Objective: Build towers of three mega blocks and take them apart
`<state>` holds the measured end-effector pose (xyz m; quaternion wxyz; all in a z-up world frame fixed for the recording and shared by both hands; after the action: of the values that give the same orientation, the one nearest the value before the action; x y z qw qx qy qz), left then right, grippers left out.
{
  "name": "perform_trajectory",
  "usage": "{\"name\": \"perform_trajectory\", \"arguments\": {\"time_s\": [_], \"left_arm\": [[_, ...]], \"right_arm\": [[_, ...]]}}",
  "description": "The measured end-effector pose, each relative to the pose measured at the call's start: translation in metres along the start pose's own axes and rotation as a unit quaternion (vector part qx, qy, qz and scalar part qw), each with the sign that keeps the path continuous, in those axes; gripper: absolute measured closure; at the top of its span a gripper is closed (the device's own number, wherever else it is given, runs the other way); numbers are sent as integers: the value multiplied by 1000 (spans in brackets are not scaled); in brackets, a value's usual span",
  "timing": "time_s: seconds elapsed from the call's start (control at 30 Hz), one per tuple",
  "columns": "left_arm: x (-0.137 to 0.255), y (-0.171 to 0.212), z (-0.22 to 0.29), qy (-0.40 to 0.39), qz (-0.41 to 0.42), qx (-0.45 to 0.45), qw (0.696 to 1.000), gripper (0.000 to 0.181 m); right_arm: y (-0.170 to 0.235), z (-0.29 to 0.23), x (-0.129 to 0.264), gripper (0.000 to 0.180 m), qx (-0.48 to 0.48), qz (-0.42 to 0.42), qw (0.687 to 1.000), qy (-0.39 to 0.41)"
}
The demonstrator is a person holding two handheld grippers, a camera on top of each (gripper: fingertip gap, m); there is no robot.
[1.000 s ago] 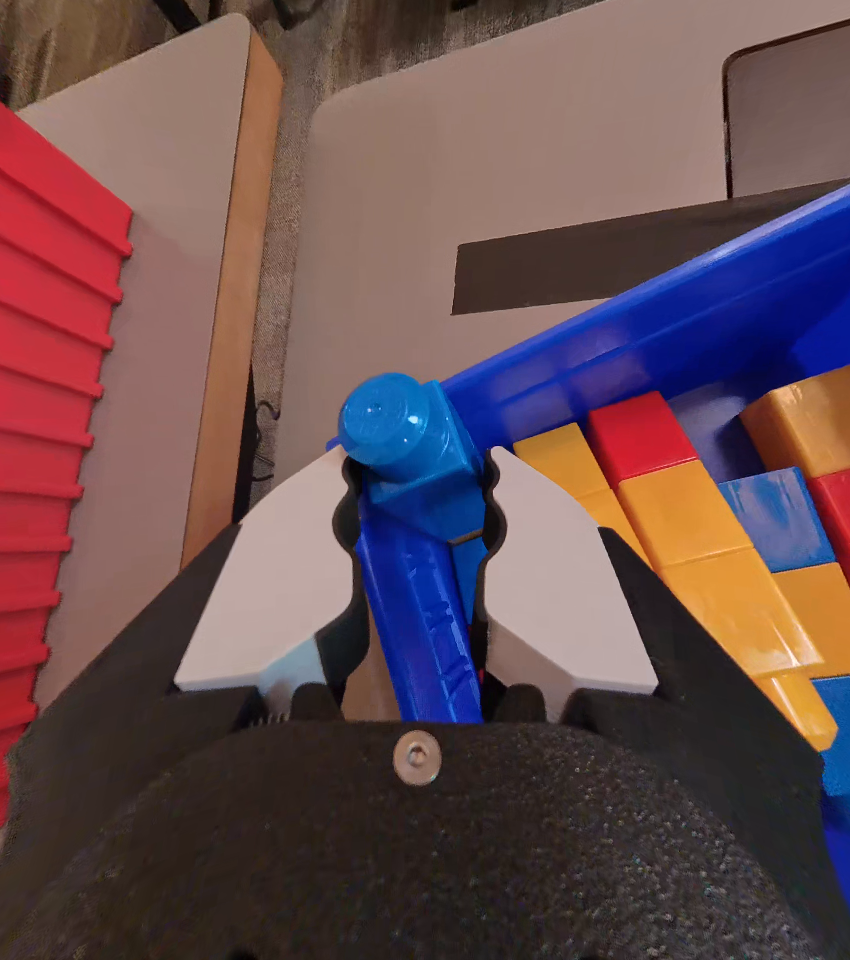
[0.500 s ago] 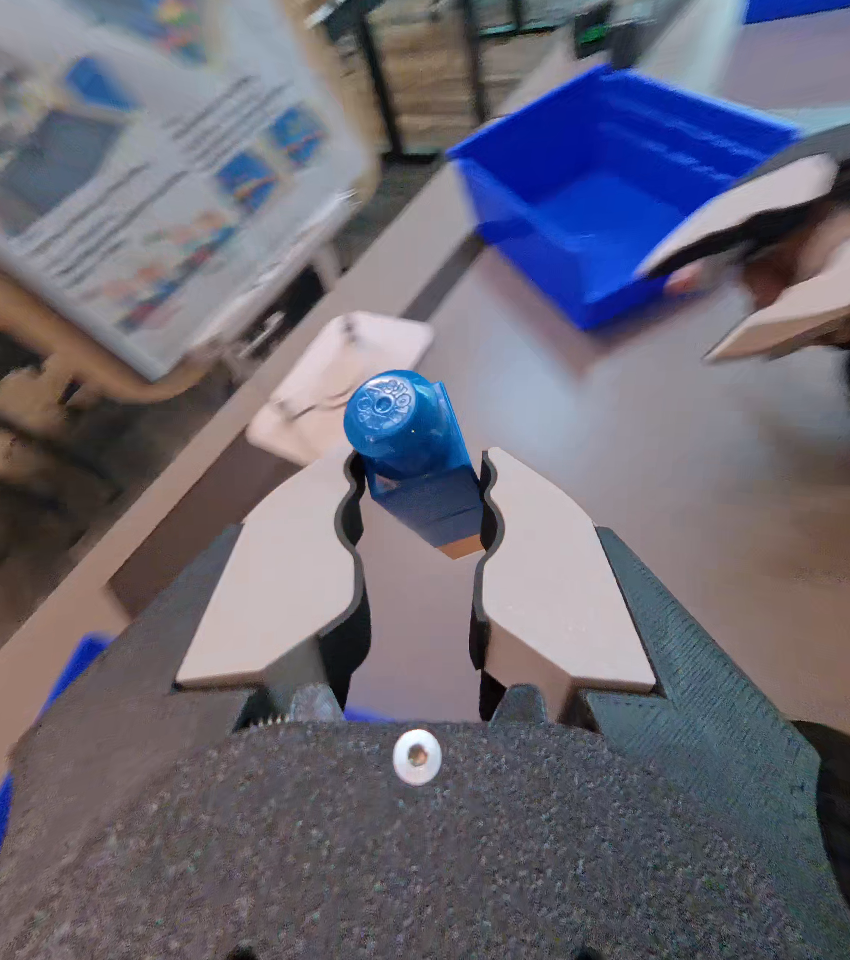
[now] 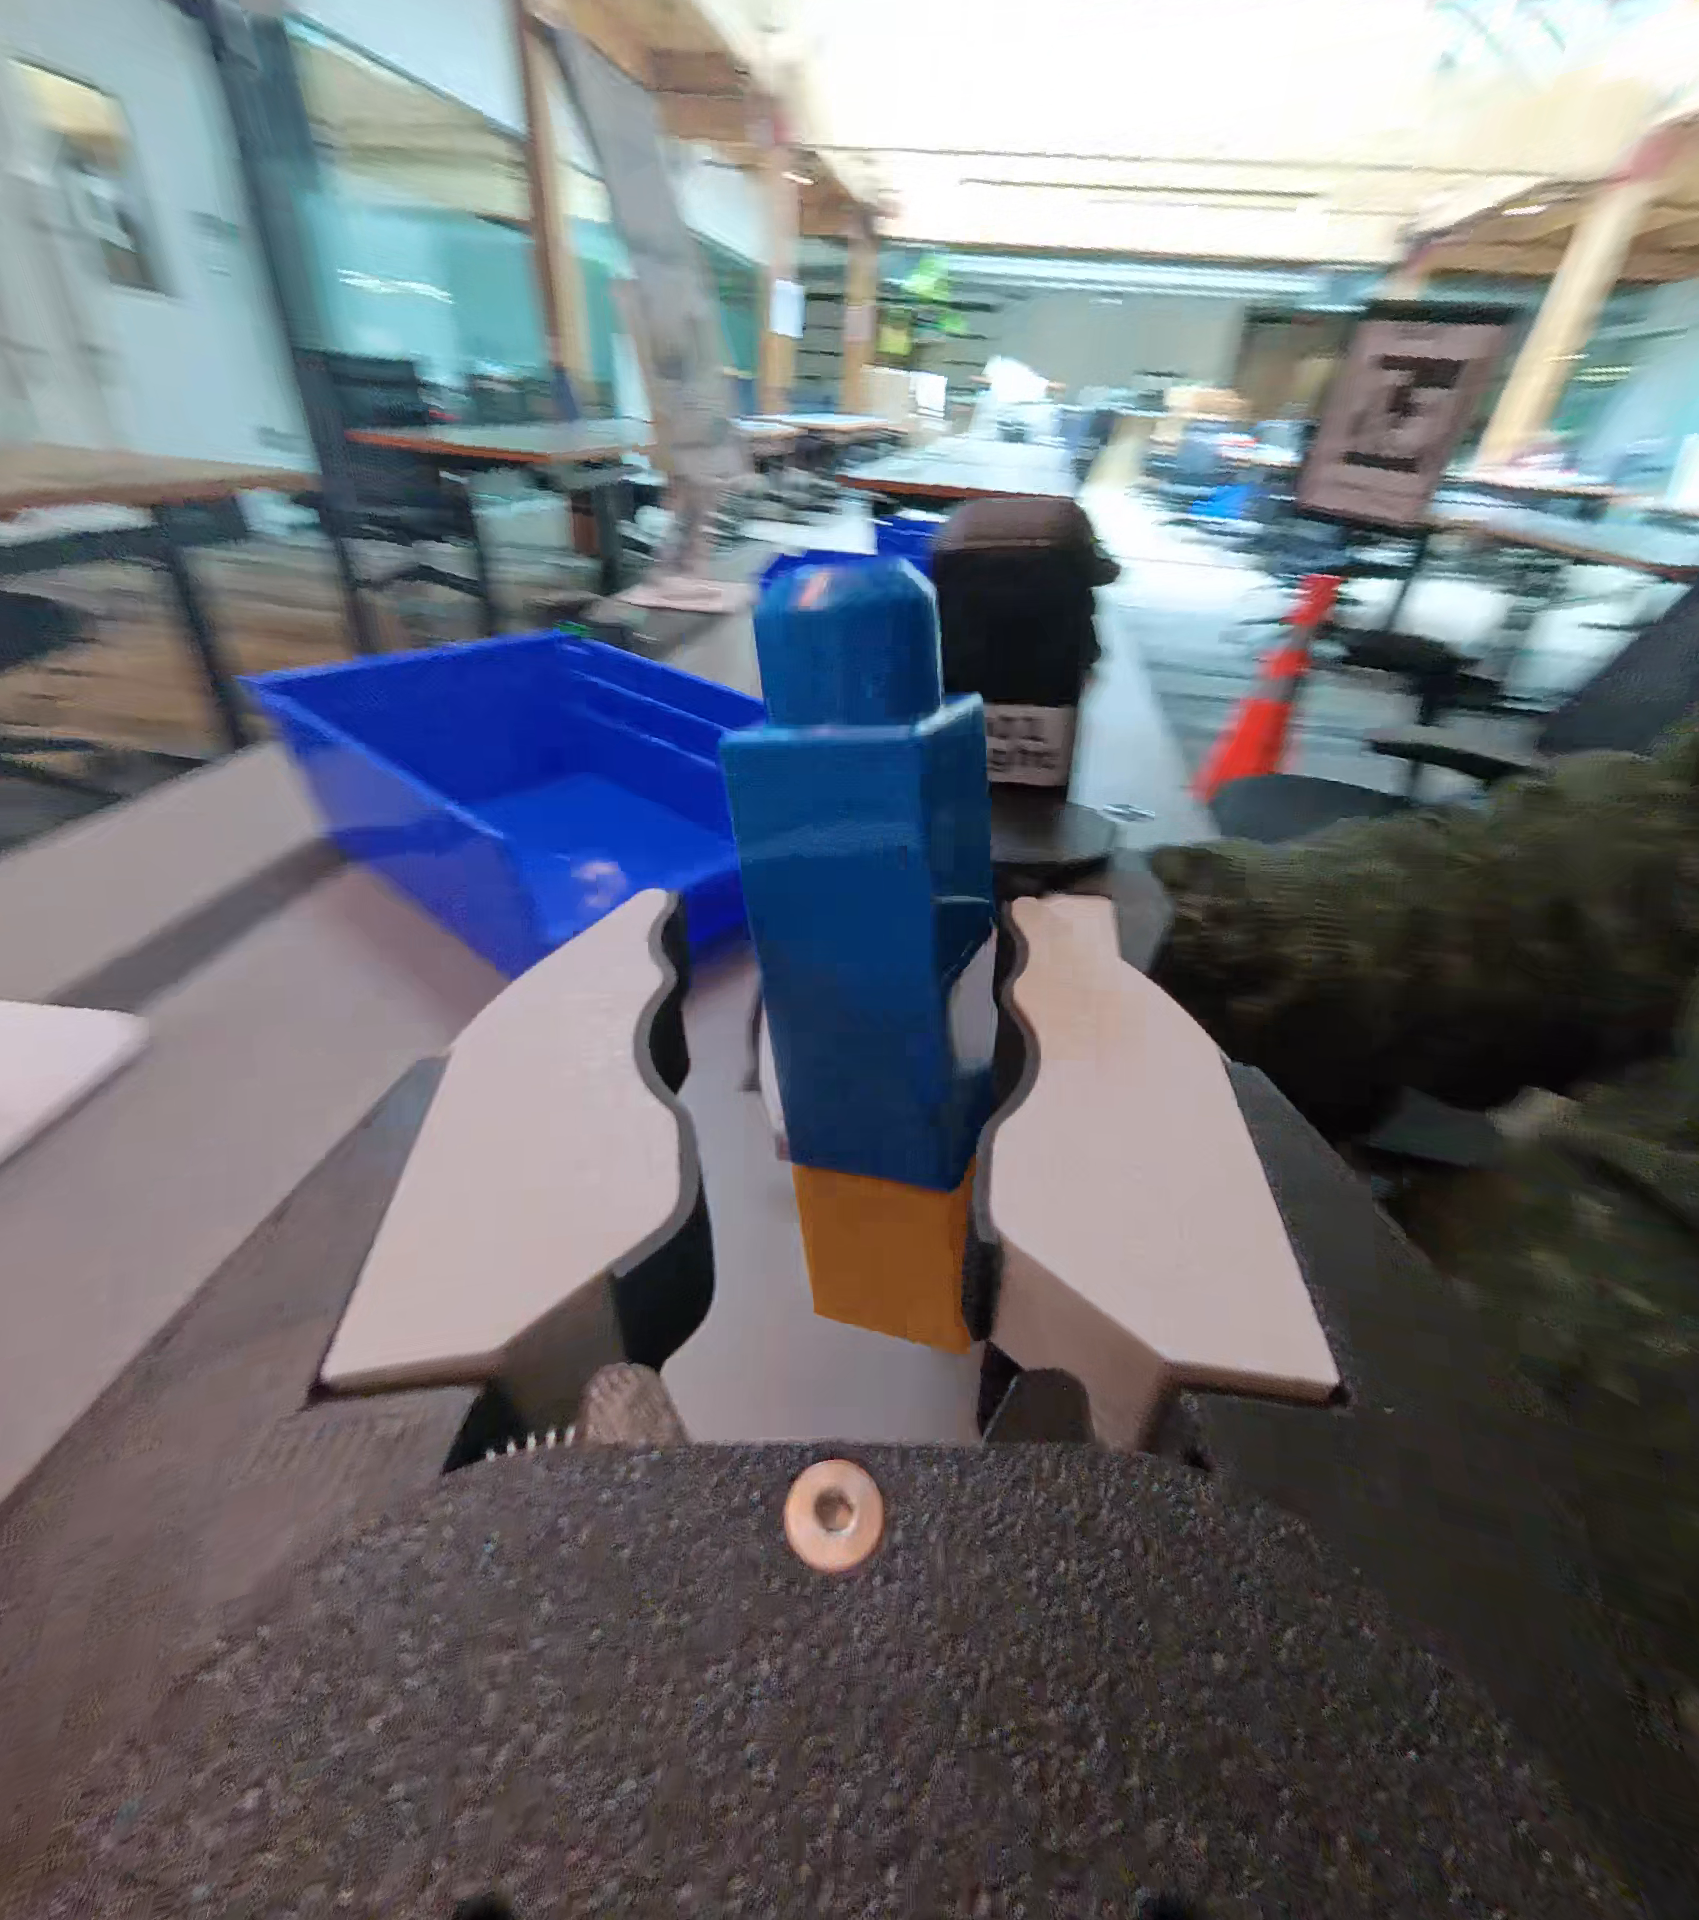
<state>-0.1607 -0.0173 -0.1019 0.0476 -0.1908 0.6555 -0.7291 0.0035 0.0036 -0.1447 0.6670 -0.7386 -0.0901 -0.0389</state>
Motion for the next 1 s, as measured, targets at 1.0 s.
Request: {"name": "perform_trajectory", "arguments": {"time_s": [1.0], "left_arm": [[10, 56, -7, -26, -243, -101, 964, 144]], "right_arm": [[-49, 1, 74, 143, 18, 138, 990, 32]]}}
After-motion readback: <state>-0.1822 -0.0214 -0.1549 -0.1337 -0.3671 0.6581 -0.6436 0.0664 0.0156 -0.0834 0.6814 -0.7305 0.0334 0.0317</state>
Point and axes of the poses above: each gripper's, where its closed fingertips meet, x back along the fingers, y out of its underside, z = x × y across the jaws, the point moved 10 cm from there along x, back along the fingers, and after that the axes turned 11 degrees about -z, right-handed, at the moved point
